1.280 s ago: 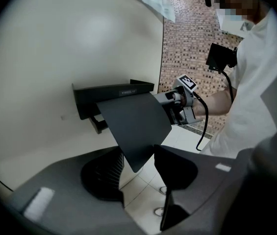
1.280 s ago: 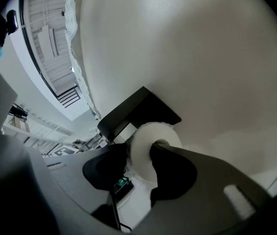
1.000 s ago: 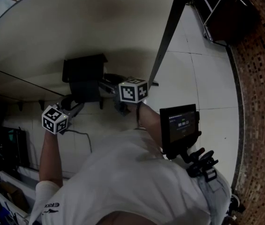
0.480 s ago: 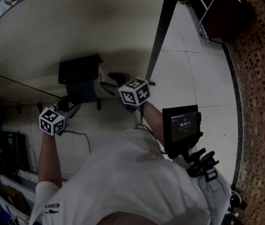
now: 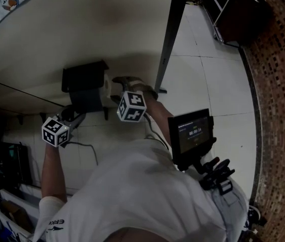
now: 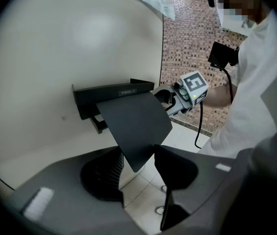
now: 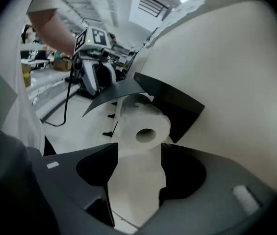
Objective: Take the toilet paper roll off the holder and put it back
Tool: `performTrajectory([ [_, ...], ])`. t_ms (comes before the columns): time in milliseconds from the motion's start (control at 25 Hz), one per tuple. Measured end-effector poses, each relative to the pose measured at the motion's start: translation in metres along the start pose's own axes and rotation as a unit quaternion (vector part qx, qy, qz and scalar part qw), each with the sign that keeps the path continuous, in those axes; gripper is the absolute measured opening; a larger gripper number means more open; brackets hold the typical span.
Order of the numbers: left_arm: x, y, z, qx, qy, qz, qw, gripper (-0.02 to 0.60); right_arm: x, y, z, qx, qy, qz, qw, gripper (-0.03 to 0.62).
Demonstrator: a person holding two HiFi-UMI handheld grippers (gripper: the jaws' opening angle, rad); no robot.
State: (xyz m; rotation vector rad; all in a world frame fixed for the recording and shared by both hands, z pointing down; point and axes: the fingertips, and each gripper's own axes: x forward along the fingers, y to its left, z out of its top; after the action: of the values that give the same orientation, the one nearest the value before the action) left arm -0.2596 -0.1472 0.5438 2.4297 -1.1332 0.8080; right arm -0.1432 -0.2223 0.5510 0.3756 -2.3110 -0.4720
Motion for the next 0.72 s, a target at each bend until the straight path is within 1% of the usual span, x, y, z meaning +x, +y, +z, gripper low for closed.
performTrajectory([
  [80, 0.001, 0.0, 0.0, -0.001, 0.0, 0.002, 1.0, 0.198, 0.004, -0.002, 0.0, -0.04, 0.014, -0.005, 0.999, 0.29],
  [160, 0.002, -0.001, 0.001, 0.0, 0.001, 0.003, 1.0, 0.198, 0.007, -0.005, 0.002, -0.055, 0.017, -0.007, 0.998, 0.29],
  [440, -0.001, -0.009, 0.0, 0.002, 0.002, 0.006, 1.0, 0.198, 0.011, -0.006, -0.004, -0.084, 0.036, -0.003, 0.996, 0.29],
  [600, -0.001, -0.013, 0.0, 0.004, 0.004, 0.007, 1.0, 0.198, 0.014, 0.001, -0.003, -0.092, 0.036, 0.012, 0.995, 0.29],
  [720, -0.003, -0.016, 0.0, 0.005, 0.005, 0.007, 1.0, 0.198, 0.014, 0.003, 0.002, -0.094, 0.03, 0.014, 0.995, 0.29],
])
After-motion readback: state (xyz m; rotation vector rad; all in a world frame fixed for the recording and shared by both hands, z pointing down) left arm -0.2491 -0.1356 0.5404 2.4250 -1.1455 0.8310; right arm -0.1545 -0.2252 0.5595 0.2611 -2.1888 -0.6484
